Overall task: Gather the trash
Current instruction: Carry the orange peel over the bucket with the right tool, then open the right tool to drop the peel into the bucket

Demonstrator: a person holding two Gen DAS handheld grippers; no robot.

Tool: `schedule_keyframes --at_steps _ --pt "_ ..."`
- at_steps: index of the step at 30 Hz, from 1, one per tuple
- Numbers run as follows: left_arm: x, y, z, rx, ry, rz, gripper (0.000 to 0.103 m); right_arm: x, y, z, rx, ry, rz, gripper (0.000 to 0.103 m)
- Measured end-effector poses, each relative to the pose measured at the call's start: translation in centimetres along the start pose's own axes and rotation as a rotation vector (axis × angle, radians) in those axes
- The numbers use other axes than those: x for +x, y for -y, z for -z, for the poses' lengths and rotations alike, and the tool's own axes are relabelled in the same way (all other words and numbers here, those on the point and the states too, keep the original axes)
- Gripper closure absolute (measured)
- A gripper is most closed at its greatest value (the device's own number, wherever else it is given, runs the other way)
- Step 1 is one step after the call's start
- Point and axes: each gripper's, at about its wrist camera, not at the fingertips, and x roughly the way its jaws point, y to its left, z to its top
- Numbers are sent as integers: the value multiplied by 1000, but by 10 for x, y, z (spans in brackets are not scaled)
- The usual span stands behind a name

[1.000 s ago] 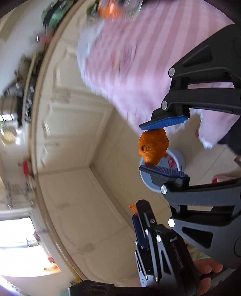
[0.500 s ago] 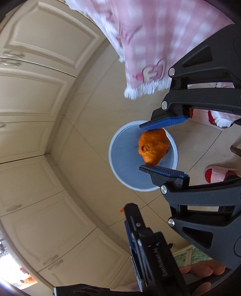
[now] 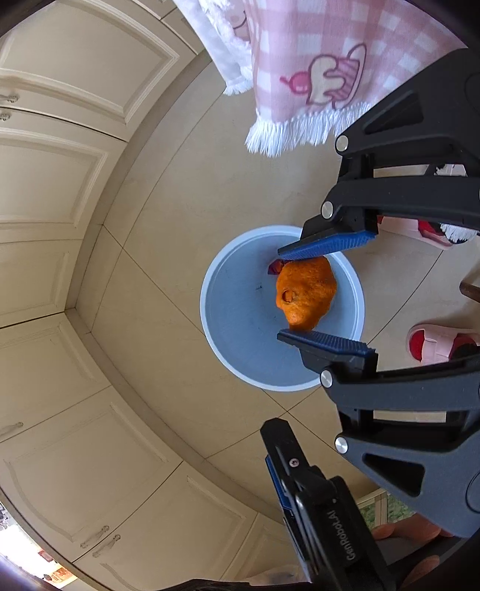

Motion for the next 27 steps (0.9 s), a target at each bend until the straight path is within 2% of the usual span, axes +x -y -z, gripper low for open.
schedule_keyframes --at_steps 8,15,18,24,27 --pt "-11 -14 4 -21 -4 -16 54 8 -13 -6 -13 -12 -8 64" --pt "-26 -15 1 -25 13 -16 53 0 -17 -10 -23 27 5 60" --pt "-37 -11 0 -18 33 -16 48 -12 -19 -12 -26 48 16 55" --pt "-69 2 3 6 68 -2 48 -50 -17 -14 -21 104 30 55" --pt "-95 14 6 25 100 7 48 -84 -22 -13 -25 157 34 54"
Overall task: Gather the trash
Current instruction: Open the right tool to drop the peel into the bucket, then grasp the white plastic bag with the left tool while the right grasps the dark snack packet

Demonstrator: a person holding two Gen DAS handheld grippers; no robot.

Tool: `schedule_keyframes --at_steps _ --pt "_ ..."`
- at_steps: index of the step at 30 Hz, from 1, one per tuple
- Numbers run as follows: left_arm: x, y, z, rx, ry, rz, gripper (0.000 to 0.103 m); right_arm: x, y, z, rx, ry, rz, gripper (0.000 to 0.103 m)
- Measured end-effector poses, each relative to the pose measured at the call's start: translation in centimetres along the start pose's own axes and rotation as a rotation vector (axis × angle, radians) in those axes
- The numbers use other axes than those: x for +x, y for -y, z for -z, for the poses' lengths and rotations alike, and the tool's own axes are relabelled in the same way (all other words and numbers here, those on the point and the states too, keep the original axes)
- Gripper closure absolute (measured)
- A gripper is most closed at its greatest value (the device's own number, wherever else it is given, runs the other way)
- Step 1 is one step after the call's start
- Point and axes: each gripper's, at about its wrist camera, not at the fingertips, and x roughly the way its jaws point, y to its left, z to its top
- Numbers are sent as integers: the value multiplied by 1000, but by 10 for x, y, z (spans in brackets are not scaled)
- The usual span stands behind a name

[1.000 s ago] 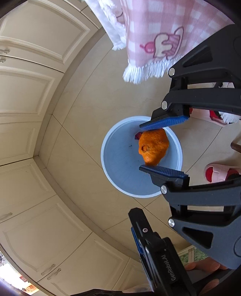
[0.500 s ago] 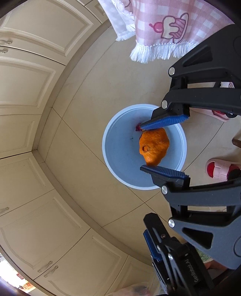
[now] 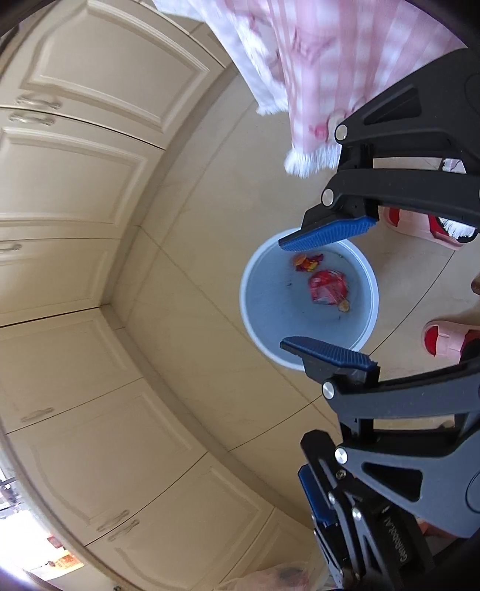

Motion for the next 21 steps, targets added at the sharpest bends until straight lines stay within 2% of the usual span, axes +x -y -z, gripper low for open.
schedule_keyframes --at_steps 6,11,16,21 --pt "-77 36 6 67 115 22 45 -85 -10 -1 -10 128 15 52" --pt "-147 77 20 140 224 58 44 -182 -4 8 -9 279 67 50" --pt "-204 144 47 265 297 136 44 -274 33 31 34 404 150 47" --pt "-230 230 83 416 301 233 43 -355 94 70 114 488 251 45"
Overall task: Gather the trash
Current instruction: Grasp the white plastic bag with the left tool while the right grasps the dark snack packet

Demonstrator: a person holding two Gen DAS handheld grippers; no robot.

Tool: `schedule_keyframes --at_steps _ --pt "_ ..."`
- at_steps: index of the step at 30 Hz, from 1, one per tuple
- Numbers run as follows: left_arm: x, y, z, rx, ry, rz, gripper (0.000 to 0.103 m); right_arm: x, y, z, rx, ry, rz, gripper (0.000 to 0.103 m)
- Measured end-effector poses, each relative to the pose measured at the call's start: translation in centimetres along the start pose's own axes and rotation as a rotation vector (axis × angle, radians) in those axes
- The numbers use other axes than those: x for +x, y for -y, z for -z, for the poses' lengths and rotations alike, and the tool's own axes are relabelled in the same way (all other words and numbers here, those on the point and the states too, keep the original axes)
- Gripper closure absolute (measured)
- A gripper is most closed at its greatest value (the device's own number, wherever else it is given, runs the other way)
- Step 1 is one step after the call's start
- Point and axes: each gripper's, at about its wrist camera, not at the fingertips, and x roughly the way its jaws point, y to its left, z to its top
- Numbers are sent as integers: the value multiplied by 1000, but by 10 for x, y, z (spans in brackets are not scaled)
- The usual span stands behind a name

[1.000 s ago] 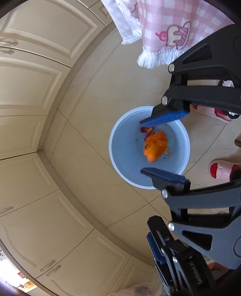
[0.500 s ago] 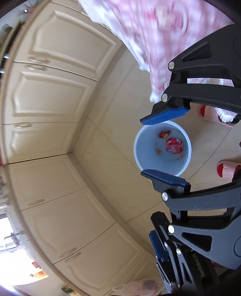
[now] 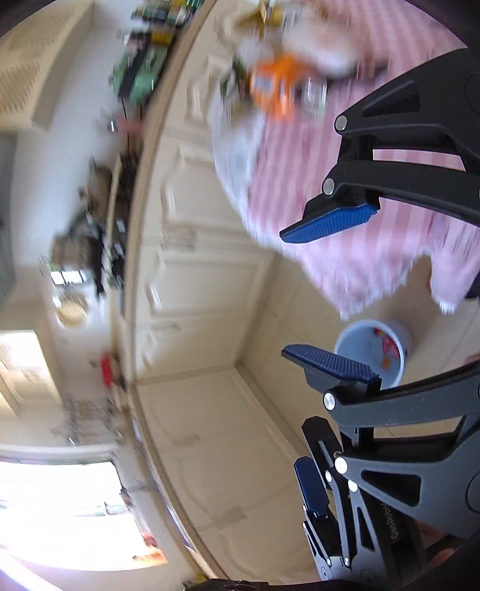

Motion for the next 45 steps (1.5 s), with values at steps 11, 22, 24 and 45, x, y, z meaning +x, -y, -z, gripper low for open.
schedule_keyframes --at_steps 11,22,24,45 --pt "54 204 11 266 -146 283 43 -83 200 37 250 22 299 42" --pt "124 267 12 329 -252 271 43 -71 263 69 364 -23 297 41" --pt "130 269 13 322 -270 279 43 -67 266 70 370 -31 289 41" --pt "60 235 -9 266 -22 293 86 -59 247 56 364 -42 231 40"
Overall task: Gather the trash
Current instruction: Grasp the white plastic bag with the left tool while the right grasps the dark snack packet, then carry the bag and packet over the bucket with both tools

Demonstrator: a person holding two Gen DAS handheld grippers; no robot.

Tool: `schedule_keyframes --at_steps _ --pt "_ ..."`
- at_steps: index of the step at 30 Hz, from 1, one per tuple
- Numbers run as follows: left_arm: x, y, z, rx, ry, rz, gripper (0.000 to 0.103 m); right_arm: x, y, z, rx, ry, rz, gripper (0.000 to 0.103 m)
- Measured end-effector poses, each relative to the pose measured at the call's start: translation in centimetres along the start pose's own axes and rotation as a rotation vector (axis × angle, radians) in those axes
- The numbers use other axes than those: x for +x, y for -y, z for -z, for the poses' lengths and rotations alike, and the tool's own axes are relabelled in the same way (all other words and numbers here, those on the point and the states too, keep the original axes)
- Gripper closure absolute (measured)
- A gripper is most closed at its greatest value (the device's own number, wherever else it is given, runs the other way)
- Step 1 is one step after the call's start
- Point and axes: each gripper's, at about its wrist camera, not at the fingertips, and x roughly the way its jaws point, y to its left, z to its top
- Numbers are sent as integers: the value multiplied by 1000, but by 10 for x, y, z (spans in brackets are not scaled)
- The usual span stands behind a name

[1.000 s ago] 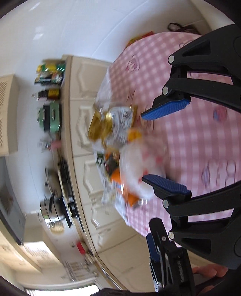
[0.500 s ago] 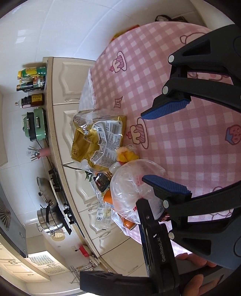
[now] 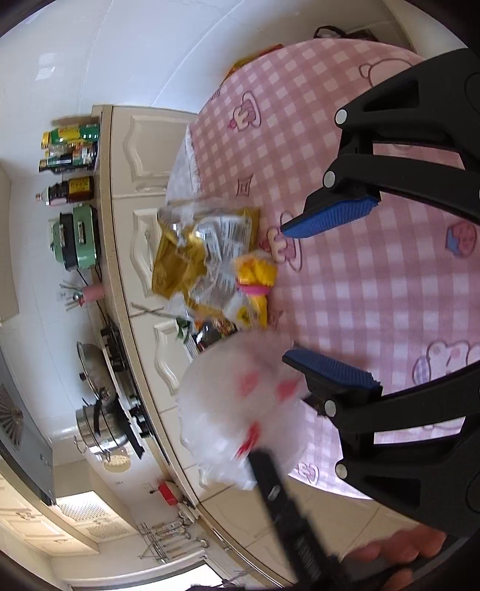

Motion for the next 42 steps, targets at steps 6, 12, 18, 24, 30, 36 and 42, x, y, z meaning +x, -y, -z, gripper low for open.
schedule_keyframes --at_steps 6,12,18,24,30,36,42 --pt "-42 -40 6 -40 93 -196 86 27 -41 3 -52 -90 -57 40" --pt "-55 -76 16 -80 90 -295 86 60 -83 11 -150 -188 -63 40" --pt "-61 -99 26 -120 75 -289 86 82 -95 18 -204 -266 -7 80" --pt "-66 -113 35 -161 77 -243 86 52 -86 22 -180 -203 6 90" --pt "-78 -137 46 -210 87 -219 86 16 -122 22 -222 -127 -59 90" --pt "-101 -187 65 -277 96 -273 86 22 -212 34 -339 -137 -237 90" --pt "-121 -272 104 -386 49 -408 86 71 -319 78 -441 -250 -432 90"
